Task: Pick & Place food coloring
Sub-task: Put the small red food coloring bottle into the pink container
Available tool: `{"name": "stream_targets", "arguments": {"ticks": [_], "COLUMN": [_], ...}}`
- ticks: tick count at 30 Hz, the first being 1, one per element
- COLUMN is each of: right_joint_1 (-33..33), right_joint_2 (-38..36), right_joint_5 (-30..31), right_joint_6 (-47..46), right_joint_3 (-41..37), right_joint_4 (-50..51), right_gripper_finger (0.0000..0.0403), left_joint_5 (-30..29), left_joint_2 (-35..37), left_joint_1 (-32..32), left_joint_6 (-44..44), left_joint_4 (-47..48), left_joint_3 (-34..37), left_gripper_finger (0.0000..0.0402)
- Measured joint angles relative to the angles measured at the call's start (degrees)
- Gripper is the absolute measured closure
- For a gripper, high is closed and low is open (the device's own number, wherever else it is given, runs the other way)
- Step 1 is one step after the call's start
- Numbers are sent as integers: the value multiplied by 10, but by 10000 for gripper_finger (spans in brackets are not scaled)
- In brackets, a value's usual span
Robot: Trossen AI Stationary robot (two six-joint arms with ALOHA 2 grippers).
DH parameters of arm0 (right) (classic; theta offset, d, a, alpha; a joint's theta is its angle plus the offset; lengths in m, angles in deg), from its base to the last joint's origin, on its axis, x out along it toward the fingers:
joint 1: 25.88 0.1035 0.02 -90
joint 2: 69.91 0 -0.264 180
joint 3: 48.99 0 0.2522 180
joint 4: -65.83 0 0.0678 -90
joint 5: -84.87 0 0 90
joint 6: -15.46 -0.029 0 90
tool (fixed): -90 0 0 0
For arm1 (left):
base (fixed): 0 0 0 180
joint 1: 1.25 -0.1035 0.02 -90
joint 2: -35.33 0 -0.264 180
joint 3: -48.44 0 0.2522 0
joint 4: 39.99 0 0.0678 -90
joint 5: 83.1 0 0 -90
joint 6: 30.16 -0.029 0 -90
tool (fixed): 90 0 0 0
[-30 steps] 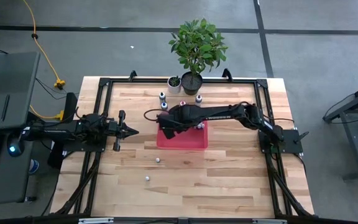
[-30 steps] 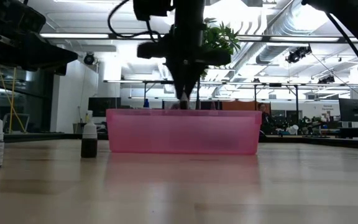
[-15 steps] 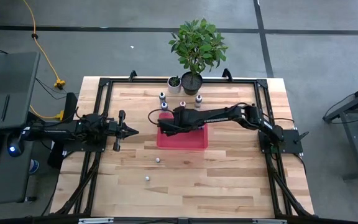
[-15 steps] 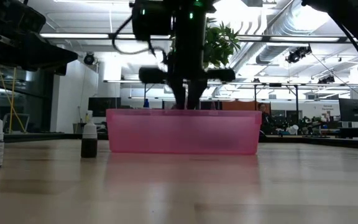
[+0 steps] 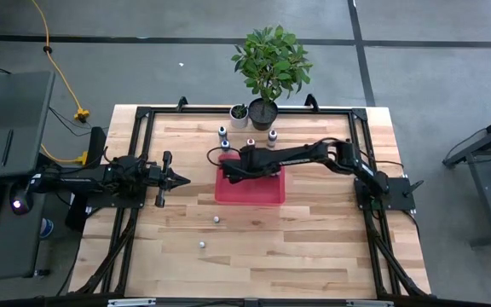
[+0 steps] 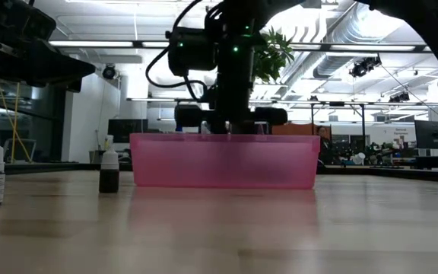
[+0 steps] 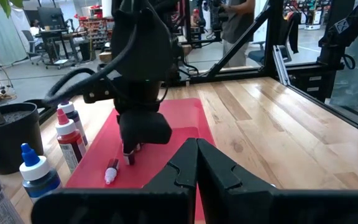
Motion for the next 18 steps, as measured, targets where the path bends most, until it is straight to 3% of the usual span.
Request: {"name": "stream_targets", "arguments": {"ticks": [18], "right_joint_1": [-16], "right_joint_2": [-16], "right_joint_5": [-5], "right_joint_6": [51], "right_joint_3": [-6], "right_joint_4": [28], "right_gripper_finger": [354], "left_joint_5": [0], "left_joint_2": [0], "left_joint_1": [0], "left_joint_6": [0], "left_joint_4": [0], "left_joint_3": [0], "left_gripper_finger": [401]}}
